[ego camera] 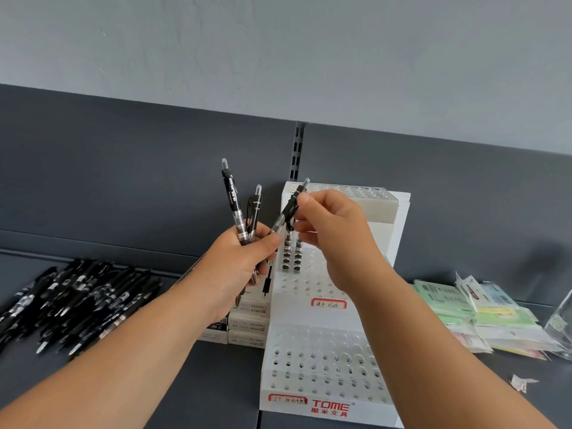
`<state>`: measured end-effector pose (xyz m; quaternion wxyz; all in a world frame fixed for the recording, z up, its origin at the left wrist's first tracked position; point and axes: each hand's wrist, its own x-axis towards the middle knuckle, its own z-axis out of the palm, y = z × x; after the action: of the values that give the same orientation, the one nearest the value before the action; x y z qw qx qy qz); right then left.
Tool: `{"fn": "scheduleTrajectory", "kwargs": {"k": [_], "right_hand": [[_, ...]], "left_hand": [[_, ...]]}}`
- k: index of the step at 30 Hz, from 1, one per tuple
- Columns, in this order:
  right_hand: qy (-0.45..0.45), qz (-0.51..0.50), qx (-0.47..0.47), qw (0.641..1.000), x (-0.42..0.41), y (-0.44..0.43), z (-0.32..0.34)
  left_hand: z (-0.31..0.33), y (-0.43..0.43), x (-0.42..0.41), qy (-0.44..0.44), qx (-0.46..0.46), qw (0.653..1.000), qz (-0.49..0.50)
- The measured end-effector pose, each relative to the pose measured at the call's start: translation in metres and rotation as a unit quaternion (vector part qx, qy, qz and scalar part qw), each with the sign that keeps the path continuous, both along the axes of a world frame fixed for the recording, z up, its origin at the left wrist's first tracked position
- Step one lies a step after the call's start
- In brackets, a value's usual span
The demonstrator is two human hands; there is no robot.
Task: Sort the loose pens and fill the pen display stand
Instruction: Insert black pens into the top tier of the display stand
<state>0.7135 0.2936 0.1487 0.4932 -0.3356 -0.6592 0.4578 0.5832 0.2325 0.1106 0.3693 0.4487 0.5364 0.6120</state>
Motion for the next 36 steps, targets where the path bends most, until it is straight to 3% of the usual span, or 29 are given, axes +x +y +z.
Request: {"fn": "scheduleTrajectory", "kwargs": {"k": [3, 8, 16, 19, 22, 32, 36], "right_hand": [[0.044, 0.019, -0.050, 0.998, 0.006, 0.001, 0.002], [0.043, 0.046, -0.078, 0.995, 0.015, 0.005, 0.008], [0.068, 0.003, -0.051, 0.996, 0.023, 0.010, 0.010], [-0.015, -0.092, 0.067, 0.993, 0.032, 0.019, 0.015], [-0.078, -0.116, 0.128, 0.982, 0.028, 0.024, 0.010], [-0.237, -0.145, 0.127, 0.952, 0.012, 0.038, -0.022], [-0.259, -0.154, 0.122, 0.946, 0.010, 0.038, -0.018]], "left_hand": [[0.001, 0.001, 0.006, -0.003, 0.003, 1.000, -0.007], [0.000, 0.006, 0.012, 0.013, 0.005, 1.000, -0.012], [0.001, 0.008, 0.014, 0.025, 0.008, 1.000, 0.008], [0.001, 0.009, 0.007, 0.001, 0.012, 0.998, 0.056], [0.001, 0.009, 0.003, -0.019, 0.010, 0.997, 0.070], [-0.002, 0.005, 0.000, 0.018, -0.011, 1.000, 0.016], [0.000, 0.002, 0.002, -0.030, -0.025, 0.999, -0.019]]}}
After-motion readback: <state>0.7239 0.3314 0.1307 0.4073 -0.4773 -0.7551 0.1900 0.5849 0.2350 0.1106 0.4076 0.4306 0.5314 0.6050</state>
